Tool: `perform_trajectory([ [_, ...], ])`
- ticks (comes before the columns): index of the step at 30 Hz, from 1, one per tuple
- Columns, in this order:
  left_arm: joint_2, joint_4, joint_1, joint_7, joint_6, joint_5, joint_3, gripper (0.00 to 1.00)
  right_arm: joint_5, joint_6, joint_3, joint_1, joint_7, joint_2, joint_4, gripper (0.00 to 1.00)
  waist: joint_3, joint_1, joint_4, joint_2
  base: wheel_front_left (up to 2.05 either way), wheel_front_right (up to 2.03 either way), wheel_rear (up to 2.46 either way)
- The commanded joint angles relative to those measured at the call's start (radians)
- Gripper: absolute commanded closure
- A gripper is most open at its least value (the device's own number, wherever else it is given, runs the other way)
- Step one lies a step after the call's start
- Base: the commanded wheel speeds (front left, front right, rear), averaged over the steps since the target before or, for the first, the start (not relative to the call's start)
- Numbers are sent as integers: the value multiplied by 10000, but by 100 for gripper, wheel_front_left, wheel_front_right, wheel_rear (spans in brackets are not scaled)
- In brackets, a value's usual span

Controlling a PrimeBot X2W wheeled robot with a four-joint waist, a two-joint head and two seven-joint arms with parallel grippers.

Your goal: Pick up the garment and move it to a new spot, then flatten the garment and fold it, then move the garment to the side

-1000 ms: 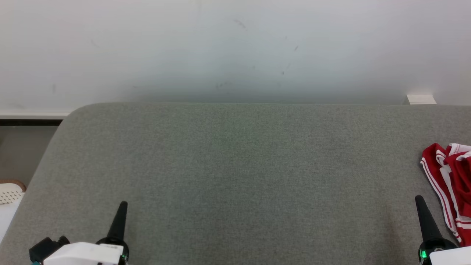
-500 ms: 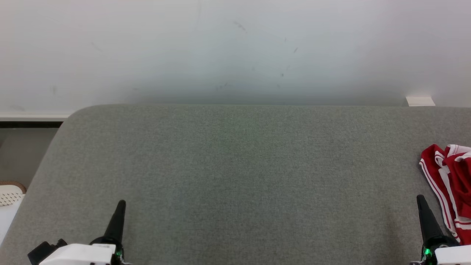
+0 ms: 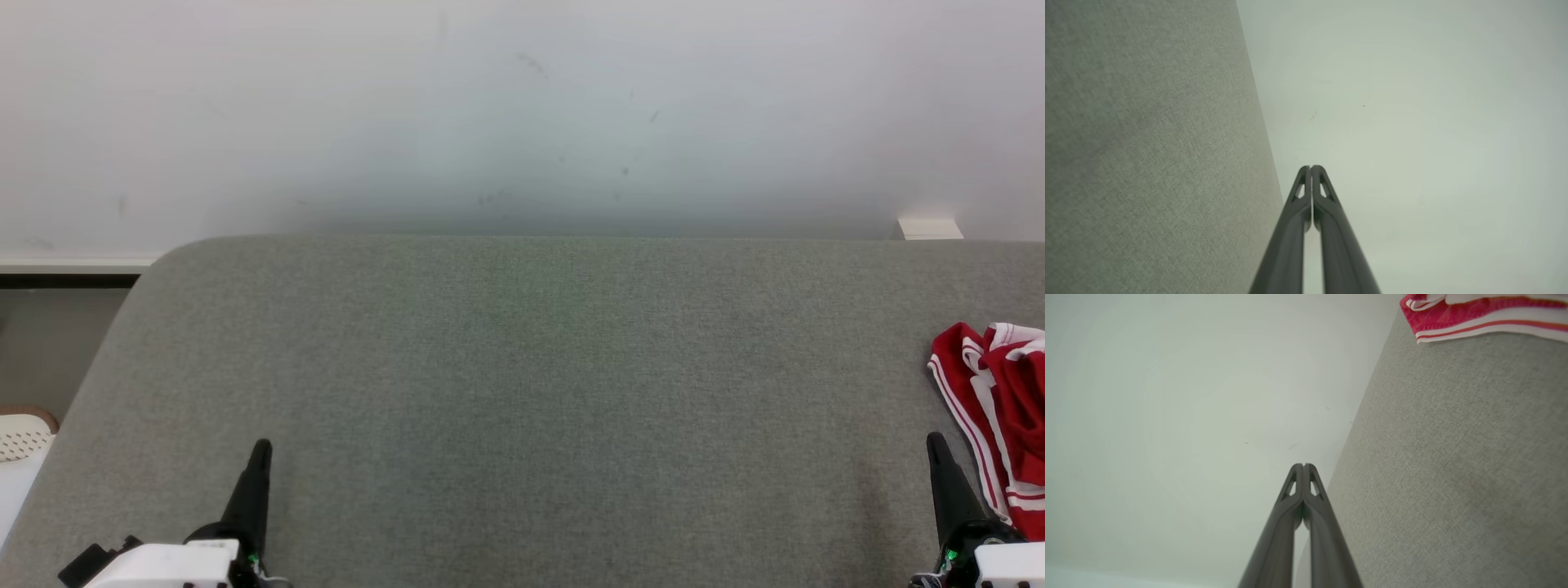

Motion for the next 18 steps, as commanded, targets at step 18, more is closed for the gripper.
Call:
perform_trajectory([
  [18,-241,187,-147,382,-371,-1213,449,100,1262,-21,-110,-340,42,-28,459,100,-97,0,-11,0,0,0,0],
])
